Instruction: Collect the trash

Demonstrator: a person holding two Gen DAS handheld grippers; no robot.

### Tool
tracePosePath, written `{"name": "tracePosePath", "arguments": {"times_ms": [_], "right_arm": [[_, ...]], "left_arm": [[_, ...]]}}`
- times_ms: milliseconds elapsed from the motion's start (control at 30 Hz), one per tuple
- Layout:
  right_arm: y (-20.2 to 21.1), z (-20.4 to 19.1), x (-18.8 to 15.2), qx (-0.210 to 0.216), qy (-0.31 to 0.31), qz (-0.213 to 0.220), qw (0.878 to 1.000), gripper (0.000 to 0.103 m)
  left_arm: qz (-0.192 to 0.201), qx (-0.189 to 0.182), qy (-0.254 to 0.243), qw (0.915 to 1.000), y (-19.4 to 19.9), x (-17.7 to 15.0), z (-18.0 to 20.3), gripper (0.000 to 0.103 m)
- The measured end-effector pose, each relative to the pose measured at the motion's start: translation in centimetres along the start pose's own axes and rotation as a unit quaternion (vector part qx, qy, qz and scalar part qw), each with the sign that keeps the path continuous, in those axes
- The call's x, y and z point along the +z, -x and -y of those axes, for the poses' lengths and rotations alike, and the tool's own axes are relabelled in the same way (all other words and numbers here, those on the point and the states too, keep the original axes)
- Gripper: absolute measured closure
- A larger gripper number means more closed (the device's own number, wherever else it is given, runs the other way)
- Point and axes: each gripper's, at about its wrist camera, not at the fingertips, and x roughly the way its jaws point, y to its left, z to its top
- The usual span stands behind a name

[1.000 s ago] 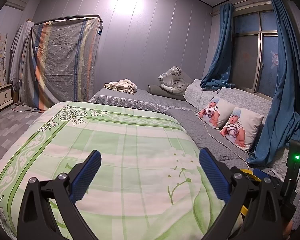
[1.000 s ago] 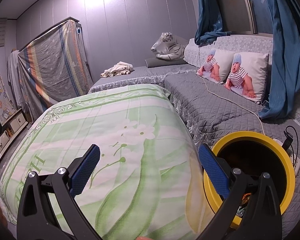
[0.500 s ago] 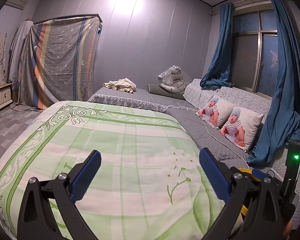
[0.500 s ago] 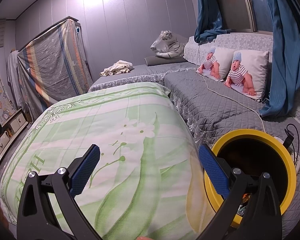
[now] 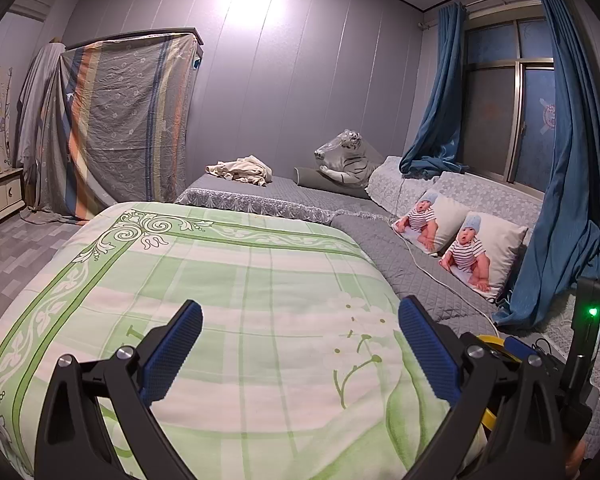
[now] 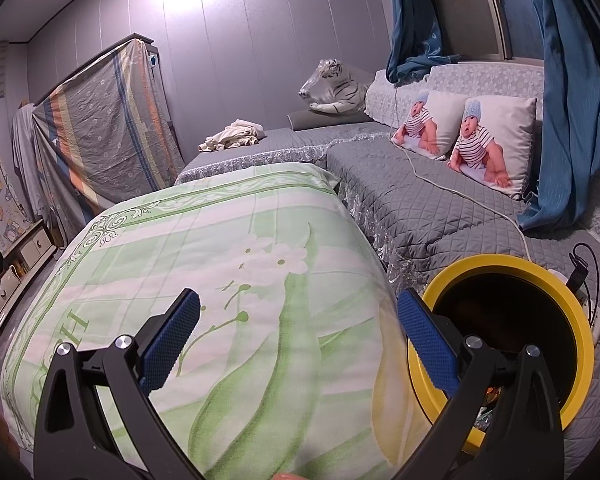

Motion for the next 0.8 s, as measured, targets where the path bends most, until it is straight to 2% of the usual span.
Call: {"name": "tracePosePath", "arguments": {"times_ms": [800], "right_arm": [[-0.12, 0.09, -0.50, -0.001, -0.007, -0.006, 1.000, 0.009]], "left_arm": [[-0.004, 0.005, 0.005, 1.0000, -0.48, 0.12, -0.19, 0.008]]}}
